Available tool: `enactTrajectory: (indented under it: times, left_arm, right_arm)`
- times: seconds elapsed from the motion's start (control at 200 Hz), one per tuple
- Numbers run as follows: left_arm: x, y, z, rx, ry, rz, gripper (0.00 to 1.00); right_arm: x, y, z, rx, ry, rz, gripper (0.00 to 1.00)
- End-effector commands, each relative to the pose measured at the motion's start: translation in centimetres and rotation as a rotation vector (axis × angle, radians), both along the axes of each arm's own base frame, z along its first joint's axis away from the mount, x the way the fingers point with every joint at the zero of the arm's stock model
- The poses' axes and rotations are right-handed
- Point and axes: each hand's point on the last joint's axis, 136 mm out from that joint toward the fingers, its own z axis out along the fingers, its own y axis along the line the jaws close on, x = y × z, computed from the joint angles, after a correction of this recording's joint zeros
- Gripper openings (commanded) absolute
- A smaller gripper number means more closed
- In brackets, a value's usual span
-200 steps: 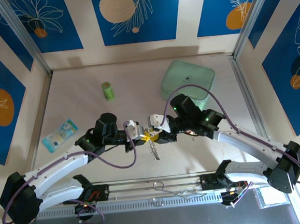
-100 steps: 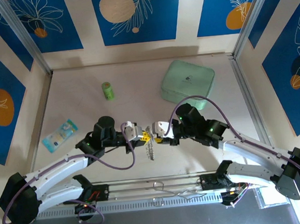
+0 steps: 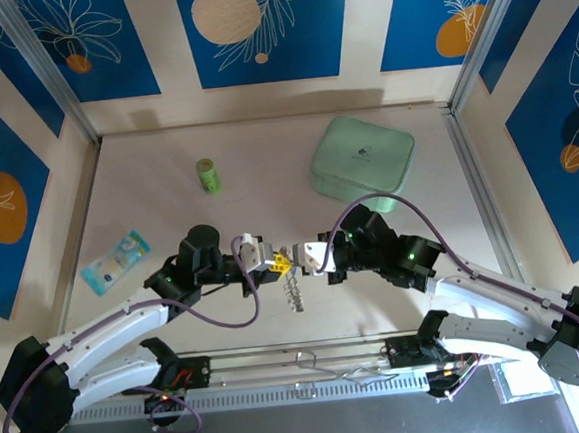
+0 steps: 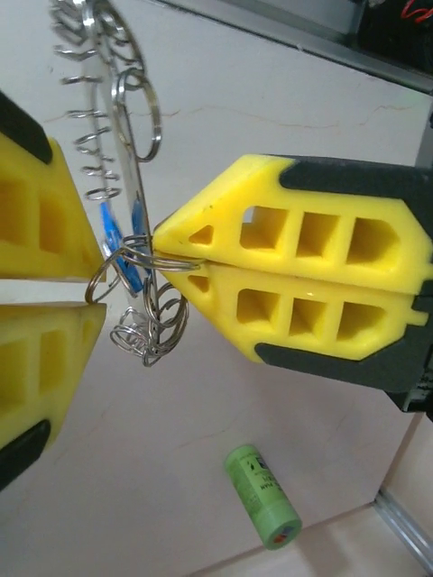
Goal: Put the keys on the keyring
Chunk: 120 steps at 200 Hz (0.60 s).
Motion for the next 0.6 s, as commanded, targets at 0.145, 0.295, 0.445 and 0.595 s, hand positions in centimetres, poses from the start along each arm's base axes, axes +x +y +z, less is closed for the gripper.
enactTrajectory:
  times: [0.145,0.295,0.445,0.595]
  left_arm:
    - [0.1,-0.4,3.0,-0.119,-0.031,0.014,0.00]
    - [0.2,-0.5,3.2,-0.147,-0.036,0.013,0.00]
    - [0.5,-0.6,3.0,-0.152,-0.045,0.022,0.00]
    - [0.4,-0.6,2.8,-0.145,-0.048,0.018,0.00]
  right_arm:
    - [-1.1,0.2,-2.0,-0.060,-0.012,0.029,0.04]
    - [-1.8,1.1,-2.0,-0.032,0.030,0.051,0.05]
    - [-1.6,1.2,-1.7,0.002,0.050,0.028,0.17]
    - [-1.2,0.0,-0.1,0.102,0.132,-0.007,0.28]
